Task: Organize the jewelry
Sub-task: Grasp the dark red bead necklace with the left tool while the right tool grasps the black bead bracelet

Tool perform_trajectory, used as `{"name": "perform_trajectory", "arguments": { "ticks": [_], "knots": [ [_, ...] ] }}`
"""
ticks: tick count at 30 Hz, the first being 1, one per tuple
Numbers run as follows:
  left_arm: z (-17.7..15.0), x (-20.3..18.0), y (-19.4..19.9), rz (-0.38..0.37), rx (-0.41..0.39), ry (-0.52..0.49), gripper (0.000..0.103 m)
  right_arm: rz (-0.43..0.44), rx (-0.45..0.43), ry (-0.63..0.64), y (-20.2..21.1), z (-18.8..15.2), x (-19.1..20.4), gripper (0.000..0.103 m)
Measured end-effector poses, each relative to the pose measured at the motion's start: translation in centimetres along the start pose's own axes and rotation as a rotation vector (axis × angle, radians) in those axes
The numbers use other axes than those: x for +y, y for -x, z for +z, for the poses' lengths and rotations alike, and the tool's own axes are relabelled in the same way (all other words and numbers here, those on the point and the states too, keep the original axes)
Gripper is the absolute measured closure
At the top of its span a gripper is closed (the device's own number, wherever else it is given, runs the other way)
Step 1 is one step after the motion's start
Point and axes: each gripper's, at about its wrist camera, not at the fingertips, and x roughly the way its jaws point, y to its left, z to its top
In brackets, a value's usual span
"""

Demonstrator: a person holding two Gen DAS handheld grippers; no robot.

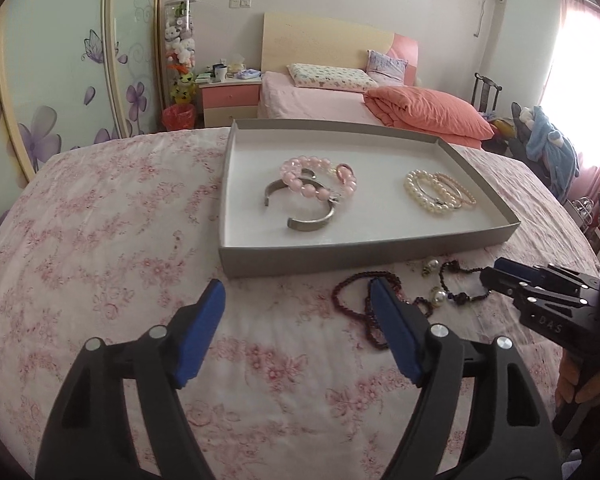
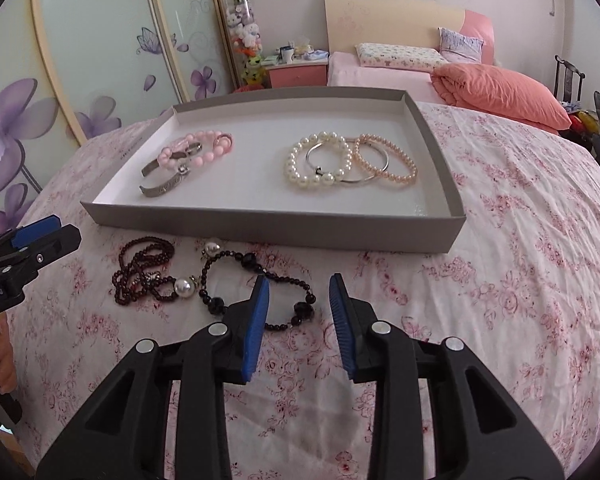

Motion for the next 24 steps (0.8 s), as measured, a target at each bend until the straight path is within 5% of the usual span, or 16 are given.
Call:
{"name": "perform_trajectory", "arguments": {
  "ticks": [6, 10, 24],
  "knots": [
    [-0.2, -0.7, -0.6, -0.014, 0.017, -0.020, 0.028, -0.025, 0.026, 0.019, -0.4, -0.4, 0.3, 0.073],
    [-0.3, -1.2, -1.1, -0.018, 0.028, -0.028, 0.027, -0.055, 0.029, 0.047, -0.5, -0.4, 0.5, 0.090],
    [-0.9, -4.5, -3.0, 0.003, 0.075, -0.136, 0.022, -0.155, 0.017, -0.074, 0.0, -0.4, -2.6, 0.091]
  ]
}}
